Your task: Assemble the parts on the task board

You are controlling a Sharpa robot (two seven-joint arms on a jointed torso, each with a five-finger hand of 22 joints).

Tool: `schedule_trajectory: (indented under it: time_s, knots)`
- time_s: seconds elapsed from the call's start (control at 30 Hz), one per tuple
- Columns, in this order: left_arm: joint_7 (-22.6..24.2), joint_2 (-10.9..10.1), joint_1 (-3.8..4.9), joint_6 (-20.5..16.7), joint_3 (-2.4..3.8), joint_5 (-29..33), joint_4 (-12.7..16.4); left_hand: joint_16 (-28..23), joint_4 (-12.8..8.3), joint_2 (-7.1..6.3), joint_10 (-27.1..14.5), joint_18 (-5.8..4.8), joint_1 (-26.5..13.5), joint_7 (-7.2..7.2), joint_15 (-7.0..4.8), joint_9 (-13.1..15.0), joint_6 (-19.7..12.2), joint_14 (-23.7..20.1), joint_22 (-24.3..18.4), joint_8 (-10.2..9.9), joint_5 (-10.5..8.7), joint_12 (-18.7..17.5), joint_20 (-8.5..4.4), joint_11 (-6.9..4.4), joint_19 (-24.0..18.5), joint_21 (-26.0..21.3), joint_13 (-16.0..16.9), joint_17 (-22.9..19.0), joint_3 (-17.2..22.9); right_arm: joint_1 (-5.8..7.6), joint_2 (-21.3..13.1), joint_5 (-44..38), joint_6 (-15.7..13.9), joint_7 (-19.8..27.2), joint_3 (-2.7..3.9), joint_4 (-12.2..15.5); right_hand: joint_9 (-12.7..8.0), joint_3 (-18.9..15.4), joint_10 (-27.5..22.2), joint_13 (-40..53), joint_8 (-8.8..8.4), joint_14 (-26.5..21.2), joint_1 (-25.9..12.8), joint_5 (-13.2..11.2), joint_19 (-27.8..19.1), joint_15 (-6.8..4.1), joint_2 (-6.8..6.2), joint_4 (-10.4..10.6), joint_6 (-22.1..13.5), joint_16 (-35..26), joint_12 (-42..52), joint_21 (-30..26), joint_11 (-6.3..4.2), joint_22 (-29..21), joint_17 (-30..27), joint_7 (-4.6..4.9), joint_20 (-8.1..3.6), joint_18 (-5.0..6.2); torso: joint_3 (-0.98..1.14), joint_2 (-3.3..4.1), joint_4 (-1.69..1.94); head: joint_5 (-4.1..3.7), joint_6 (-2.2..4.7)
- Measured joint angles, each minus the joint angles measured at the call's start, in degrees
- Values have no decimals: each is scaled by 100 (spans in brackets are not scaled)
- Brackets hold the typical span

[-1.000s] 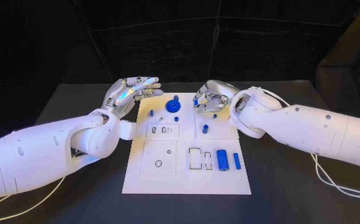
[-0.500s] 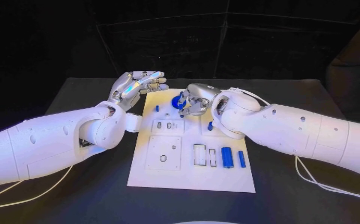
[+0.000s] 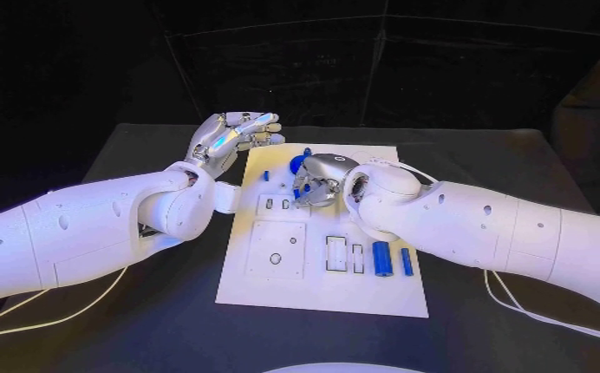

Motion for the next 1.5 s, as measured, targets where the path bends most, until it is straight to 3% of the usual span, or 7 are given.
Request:
schedule_trajectory:
  time_s: [0.87,1.37,1.5]
  knots:
    - [0,13,3,-27,0,5,-11,-23,0,0,0,0,0,0,0,1,0,0,0,-6,0,0,0,0,0,2,1,-1,0,-41,60,-155,83,8,11,-8,7,9,-34,0,7,0,-78,28,0,0,-67,22,-23,0,-38,0,9,0,0,-24,0,0,-2,-7,-4,19,-35]
    - [0,13,4,-26,0,5,-13,-27,-15,0,0,0,0,0,0,1,-1,-1,-6,-28,0,-21,0,0,0,2,1,0,16,-38,53,-145,231,59,19,-9,8,-22,-103,0,-98,0,-219,28,0,0,-209,53,8,-21,-133,0,61,0,0,-64,1,0,-1,-7,-8,20,-63]
    - [0,13,4,-26,0,5,-16,-27,-16,0,-1,0,0,0,0,2,0,-1,-5,-28,0,-21,1,0,0,2,2,0,16,-38,53,-143,258,63,22,-6,2,-22,-103,0,-122,0,-242,28,0,0,-231,53,-21,-46,-171,-1,61,0,0,-37,0,0,-1,-7,-9,14,-68]
